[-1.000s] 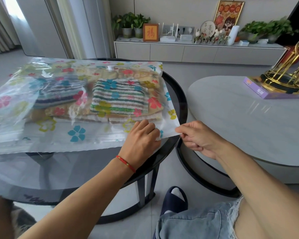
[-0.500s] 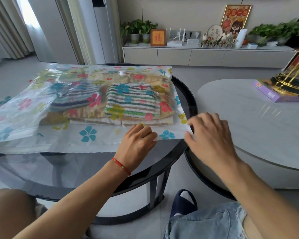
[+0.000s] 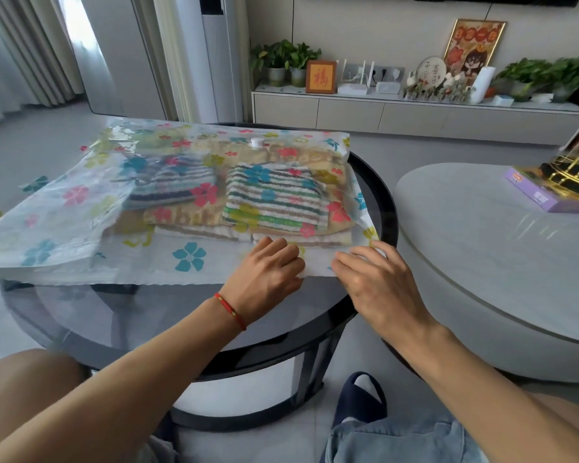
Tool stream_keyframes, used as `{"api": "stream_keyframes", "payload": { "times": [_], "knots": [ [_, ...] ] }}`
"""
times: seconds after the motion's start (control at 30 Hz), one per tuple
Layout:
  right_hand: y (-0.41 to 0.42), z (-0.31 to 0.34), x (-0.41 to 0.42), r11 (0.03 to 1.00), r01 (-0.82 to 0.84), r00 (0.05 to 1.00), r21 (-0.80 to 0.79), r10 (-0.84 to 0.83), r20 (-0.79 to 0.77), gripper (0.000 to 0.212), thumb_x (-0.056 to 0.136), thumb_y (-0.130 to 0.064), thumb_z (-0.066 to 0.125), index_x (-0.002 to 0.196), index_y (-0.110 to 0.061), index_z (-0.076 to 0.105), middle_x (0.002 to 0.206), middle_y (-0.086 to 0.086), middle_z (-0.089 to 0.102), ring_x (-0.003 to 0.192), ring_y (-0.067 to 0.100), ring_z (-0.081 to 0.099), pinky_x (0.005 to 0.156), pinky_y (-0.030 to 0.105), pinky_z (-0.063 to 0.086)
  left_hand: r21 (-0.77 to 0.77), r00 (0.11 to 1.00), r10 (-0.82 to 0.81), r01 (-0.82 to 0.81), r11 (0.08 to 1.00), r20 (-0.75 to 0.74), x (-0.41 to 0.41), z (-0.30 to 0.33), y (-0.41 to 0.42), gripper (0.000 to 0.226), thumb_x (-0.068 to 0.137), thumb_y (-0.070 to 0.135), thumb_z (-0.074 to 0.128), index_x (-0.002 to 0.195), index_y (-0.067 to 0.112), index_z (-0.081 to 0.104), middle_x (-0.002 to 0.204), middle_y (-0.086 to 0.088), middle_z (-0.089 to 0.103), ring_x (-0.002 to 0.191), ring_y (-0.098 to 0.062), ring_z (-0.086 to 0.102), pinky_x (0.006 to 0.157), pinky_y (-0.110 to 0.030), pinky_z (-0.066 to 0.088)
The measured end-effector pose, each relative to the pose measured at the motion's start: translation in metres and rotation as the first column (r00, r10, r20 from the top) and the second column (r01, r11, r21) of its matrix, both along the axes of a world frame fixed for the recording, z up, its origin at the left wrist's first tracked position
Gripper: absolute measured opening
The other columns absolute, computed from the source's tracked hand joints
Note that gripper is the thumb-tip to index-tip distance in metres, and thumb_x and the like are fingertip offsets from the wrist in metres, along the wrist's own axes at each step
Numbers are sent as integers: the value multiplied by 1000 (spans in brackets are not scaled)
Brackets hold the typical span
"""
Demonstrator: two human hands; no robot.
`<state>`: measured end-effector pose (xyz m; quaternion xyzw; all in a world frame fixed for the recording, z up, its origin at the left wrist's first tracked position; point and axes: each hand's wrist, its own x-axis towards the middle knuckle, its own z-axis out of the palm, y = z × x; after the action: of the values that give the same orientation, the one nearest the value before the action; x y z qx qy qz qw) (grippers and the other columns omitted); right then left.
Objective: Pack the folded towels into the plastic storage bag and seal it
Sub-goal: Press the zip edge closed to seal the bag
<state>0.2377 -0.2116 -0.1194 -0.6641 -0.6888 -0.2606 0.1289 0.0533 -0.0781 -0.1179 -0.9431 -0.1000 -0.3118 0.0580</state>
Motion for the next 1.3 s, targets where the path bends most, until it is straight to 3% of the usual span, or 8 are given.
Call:
{"api": "stream_keyframes", "payload": {
  "times": [0.3, 0.43, 0.57, 0.63, 0.73, 0.87, 1.03, 1.3],
  "knots": [
    [-2, -5, 12, 996, -47, 998, 81, 43, 50, 29, 79, 5, 79, 104, -10, 79, 118, 6, 77, 107, 33, 71, 101, 54, 50, -11, 998, 53, -54, 999, -36, -67, 3, 40, 16, 91, 15, 68, 77, 6, 69, 75, -9, 60, 68, -30, 57, 62, -43, 46],
    [-2, -4, 2, 998, -34, 998, 48, 31, 53, 20, 82, -3, 79, 101, -8, 78, 132, 13, 71, 115, 35, 67, 105, 57, 45, -49, 998, 54, -55, 997, -17, -87, 0, 53, 15, 91, 17, 71, 84, 4, 72, 77, -10, 62, 69, -31, 59, 64, -41, 50],
    [18, 1, -42, 993, -120, 990, 13, 119, 75, 44, 92, -29, 70, 131, -9, 66, 148, 15, 58, 132, 33, 56, 113, 57, 37, -58, 999, 44, -43, 997, 15, -86, 0, 47, 21, 95, 20, 67, 84, 4, 73, 74, -10, 61, 66, -32, 58, 63, -40, 49],
    [39, -1, -72, 991, -133, 988, -20, 134, 82, 51, 90, -24, 74, 137, -8, 63, 152, 15, 54, 138, 33, 52, 115, 59, 36, -49, 999, 35, -34, 998, 27, -81, 3, 42, 23, 97, 20, 64, 83, 4, 72, 72, -10, 59, 66, -32, 57, 62, -41, 49],
    [64, -1, -95, 993, -114, 988, 2, 113, 101, 35, 90, -5, 74, 124, -5, 71, 147, 14, 60, 138, 34, 55, 112, 59, 42, -44, 999, 24, -22, 999, 38, -74, 5, 32, 21, 97, 16, 64, 79, 6, 71, 70, -9, 57, 65, -31, 55, 62, -41, 48],
    [67, -4, -76, 987, -152, 987, 43, 149, 67, 18, 88, -1, 73, 105, -6, 77, 131, 9, 72, 124, 34, 65, 106, 57, 47, -56, 998, 53, -52, 997, 17, -63, 6, 22, 12, 84, 8, 73, 73, 5, 68, 71, -10, 58, 65, -31, 57, 61, -41, 49],
    [60, -13, -57, 991, -120, 990, 57, 115, 79, 28, 87, 1, 72, 113, -10, 75, 133, 8, 71, 122, 34, 64, 106, 57, 45, -73, 997, 70, -73, 995, -35, -64, 7, 22, 16, 71, 4, 78, 66, 5, 63, 70, -10, 57, 65, -31, 57, 59, -40, 49],
    [55, -16, -30, 988, -94, 994, 121, 87, 63, 31, 82, 0, 78, 112, -11, 77, 128, 10, 73, 115, 36, 65, 106, 59, 42, -102, 985, 174, -175, 979, -19, -115, 0, 33, 17, 86, 12, 74, 73, 5, 67, 74, -9, 59, 68, -31, 56, 63, -42, 49]
  ]
}}
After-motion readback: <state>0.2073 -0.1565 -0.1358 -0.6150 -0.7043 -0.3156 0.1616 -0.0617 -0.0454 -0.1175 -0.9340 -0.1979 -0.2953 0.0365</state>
